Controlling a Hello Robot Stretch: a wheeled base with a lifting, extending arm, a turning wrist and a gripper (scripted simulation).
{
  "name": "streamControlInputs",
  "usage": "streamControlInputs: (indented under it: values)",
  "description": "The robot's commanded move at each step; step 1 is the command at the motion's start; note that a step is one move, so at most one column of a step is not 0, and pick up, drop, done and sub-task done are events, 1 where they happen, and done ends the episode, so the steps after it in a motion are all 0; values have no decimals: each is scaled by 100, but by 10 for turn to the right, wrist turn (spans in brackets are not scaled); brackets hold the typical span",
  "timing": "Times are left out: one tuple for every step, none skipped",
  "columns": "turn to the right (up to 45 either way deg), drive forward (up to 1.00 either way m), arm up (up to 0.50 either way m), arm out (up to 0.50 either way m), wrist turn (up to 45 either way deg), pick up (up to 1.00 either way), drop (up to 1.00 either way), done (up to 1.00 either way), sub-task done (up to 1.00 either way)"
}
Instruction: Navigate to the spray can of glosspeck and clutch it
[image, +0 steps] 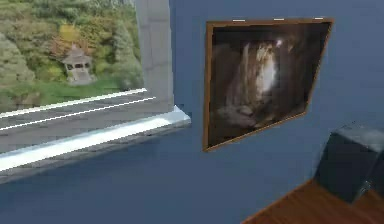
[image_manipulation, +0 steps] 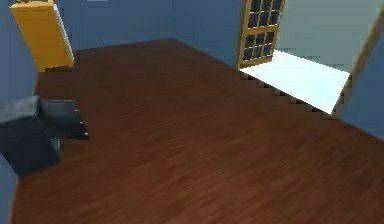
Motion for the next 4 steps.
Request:
streamControlInputs:
  values:
    - [450,0,0,0,0,0,0,0,0]
    - [450,0,0,0,0,0,0,0,0]
    - [300,0,0,0,0,0,0,0,0]
    - [0,100,0,0,0,0,0,0,0]
